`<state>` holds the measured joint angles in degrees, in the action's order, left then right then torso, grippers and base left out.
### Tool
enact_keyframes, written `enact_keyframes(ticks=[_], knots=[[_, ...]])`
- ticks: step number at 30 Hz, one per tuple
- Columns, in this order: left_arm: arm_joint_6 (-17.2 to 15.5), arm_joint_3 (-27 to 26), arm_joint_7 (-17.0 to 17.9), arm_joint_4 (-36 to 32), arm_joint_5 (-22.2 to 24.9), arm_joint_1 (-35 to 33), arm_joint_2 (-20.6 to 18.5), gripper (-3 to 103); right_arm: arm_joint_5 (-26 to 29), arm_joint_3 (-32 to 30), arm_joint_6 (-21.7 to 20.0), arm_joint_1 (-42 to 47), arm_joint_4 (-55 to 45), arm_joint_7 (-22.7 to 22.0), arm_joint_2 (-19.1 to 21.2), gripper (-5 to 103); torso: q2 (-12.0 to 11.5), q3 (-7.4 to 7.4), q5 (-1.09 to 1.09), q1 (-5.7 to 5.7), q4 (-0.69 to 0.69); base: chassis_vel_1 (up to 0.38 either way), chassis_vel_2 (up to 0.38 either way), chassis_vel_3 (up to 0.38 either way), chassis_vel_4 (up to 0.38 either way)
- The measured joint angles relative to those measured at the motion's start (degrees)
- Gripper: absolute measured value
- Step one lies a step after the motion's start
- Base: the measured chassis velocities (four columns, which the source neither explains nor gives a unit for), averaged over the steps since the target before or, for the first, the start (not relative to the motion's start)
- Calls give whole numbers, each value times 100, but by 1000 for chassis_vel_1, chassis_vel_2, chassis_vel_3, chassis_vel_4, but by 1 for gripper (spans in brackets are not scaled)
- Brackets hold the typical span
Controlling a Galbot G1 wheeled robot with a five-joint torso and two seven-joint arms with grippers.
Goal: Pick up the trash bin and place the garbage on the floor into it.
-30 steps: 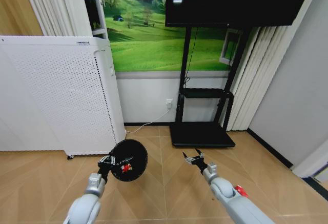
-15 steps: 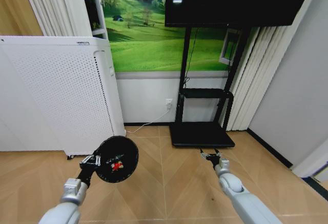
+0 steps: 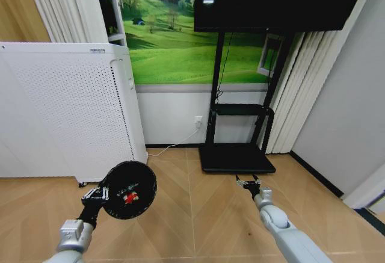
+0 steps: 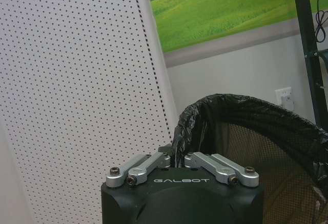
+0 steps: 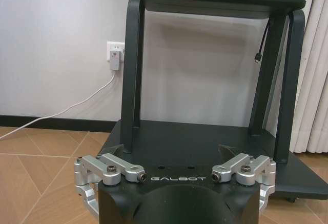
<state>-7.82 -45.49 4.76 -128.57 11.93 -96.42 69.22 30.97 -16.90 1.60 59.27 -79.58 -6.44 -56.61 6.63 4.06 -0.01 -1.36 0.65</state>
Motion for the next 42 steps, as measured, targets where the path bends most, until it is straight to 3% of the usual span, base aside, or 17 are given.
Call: enact_keyframes(ticks=[24, 25, 32, 42], knots=[[59, 195, 12, 323, -90, 158, 84, 6, 58, 162, 193, -76, 203, 4, 9, 100, -2, 0, -1, -1, 2, -224, -199, 205, 210], [58, 211, 12, 334, -98, 163, 94, 6, 47, 180, 199, -90, 229, 1, 10, 100, -1, 0, 7, -1, 1, -90, -171, 152, 87], [66, 349, 24, 422, -191, 167, 172, 6, -245, 386, 116, -122, 382, 41, 156, 100, -1, 0, 1, -1, -4, -6, -20, 18, 10], [148, 689, 31, 777, -383, 242, 215, 6, -453, 746, -24, -158, 1155, 102, 403, 100, -1, 0, 1, -1, 1, 32, 37, -25, -24]])
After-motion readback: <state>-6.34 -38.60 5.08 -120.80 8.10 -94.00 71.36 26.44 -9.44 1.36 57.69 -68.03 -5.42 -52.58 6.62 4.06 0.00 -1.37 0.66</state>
